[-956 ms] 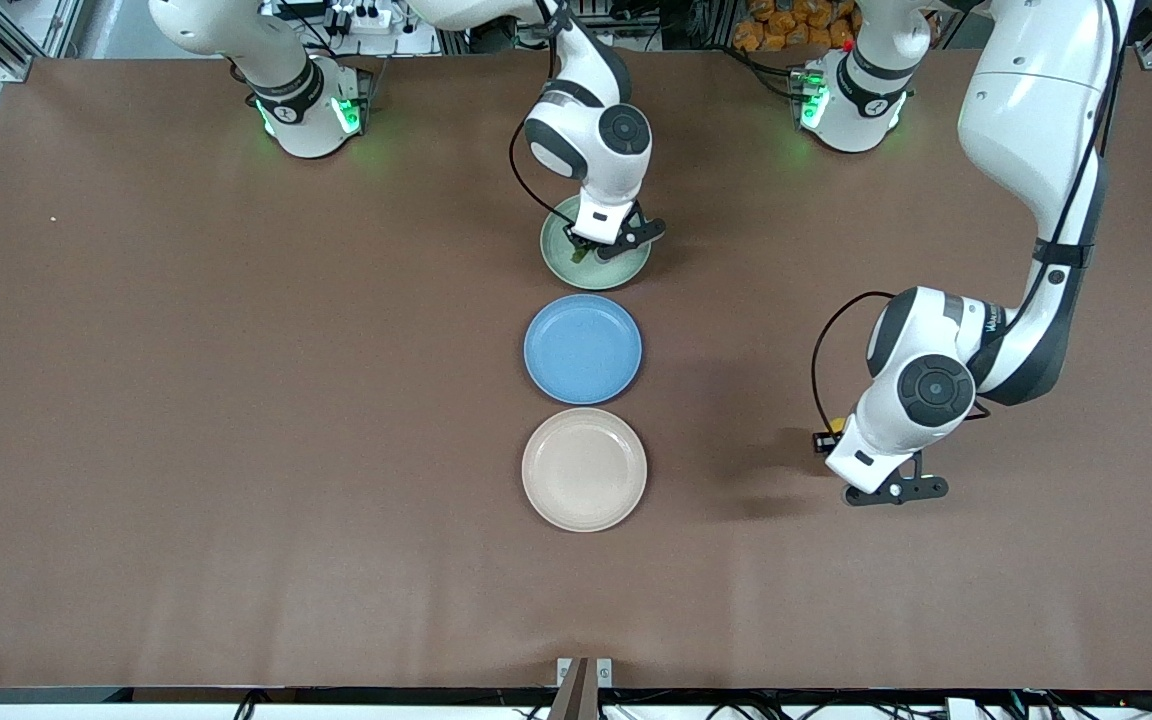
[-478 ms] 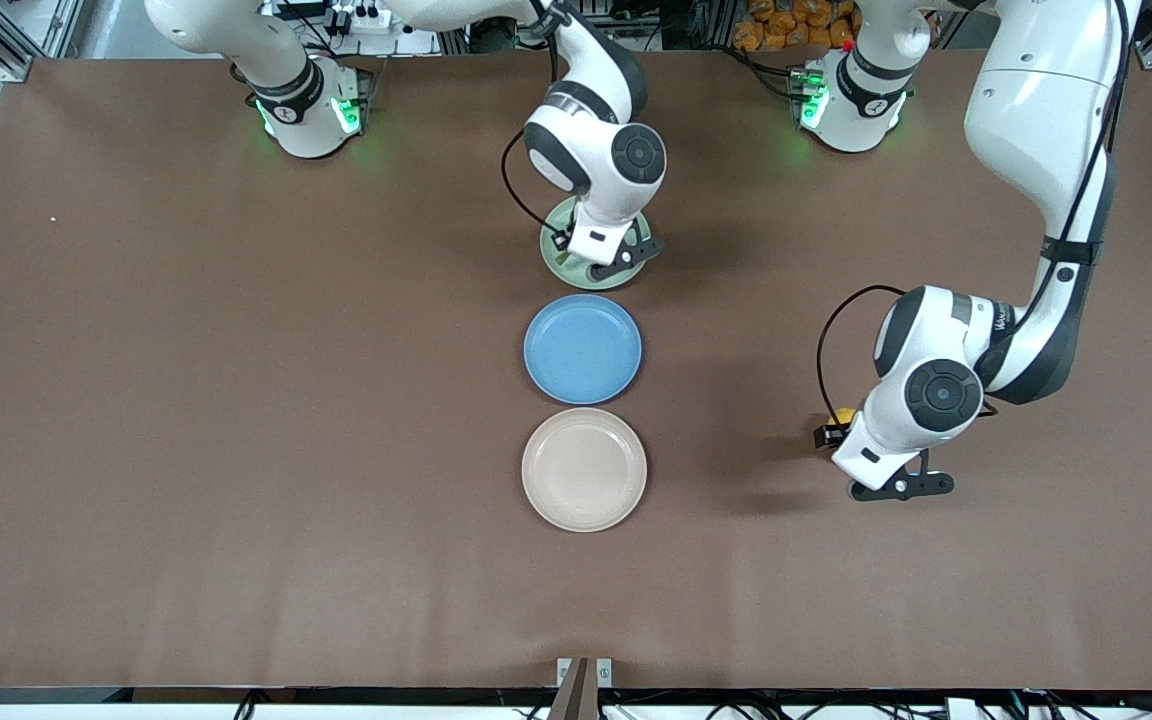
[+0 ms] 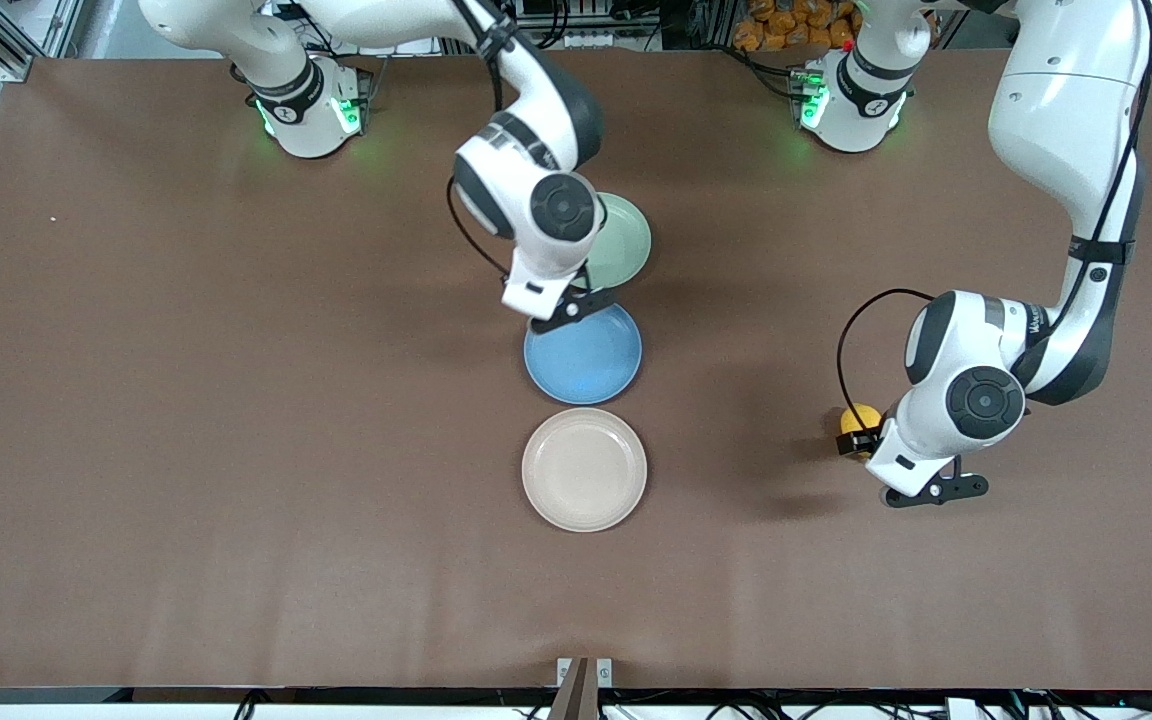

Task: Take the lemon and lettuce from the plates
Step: 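Lower the lemon onto the table with the left gripper while the right lifts lettuce, then open the left gripper and raise it while the right gripper carries lettuce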

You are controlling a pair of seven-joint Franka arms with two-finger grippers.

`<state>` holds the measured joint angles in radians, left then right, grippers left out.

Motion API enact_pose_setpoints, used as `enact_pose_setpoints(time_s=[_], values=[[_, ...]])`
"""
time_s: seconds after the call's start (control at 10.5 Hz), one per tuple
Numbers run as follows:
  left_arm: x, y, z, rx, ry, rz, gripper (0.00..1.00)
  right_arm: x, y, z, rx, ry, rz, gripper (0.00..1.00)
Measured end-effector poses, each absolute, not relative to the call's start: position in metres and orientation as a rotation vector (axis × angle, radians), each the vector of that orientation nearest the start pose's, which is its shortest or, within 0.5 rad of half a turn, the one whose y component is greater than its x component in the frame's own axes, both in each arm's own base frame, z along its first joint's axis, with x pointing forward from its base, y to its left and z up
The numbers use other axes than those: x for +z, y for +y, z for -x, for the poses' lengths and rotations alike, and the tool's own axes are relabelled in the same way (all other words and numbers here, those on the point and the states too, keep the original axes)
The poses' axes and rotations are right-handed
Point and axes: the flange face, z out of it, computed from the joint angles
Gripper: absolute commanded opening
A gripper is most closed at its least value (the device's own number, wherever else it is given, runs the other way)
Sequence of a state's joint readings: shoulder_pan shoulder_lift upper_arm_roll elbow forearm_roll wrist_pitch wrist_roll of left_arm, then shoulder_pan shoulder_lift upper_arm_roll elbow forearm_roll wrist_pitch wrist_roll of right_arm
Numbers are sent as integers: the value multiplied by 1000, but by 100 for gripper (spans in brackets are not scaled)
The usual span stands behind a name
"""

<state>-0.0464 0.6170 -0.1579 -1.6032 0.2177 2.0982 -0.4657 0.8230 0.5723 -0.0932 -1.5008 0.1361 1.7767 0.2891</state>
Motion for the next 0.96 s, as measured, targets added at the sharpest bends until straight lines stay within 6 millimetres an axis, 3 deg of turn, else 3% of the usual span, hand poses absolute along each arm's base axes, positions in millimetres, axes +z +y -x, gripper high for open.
enact_pose_setpoints(time_s=[0.19, 0.48, 0.96], values=[[275, -115, -672, 100, -350, 3022, 100, 318, 398, -531, 548, -655, 3082, 0], [286, -108, -658, 91, -401, 3023, 100, 323, 284, -594, 595, -675, 3000, 0], [303, -88, -603, 4, -437, 3039, 100, 317, 147, -634, 646, -626, 3059, 0]])
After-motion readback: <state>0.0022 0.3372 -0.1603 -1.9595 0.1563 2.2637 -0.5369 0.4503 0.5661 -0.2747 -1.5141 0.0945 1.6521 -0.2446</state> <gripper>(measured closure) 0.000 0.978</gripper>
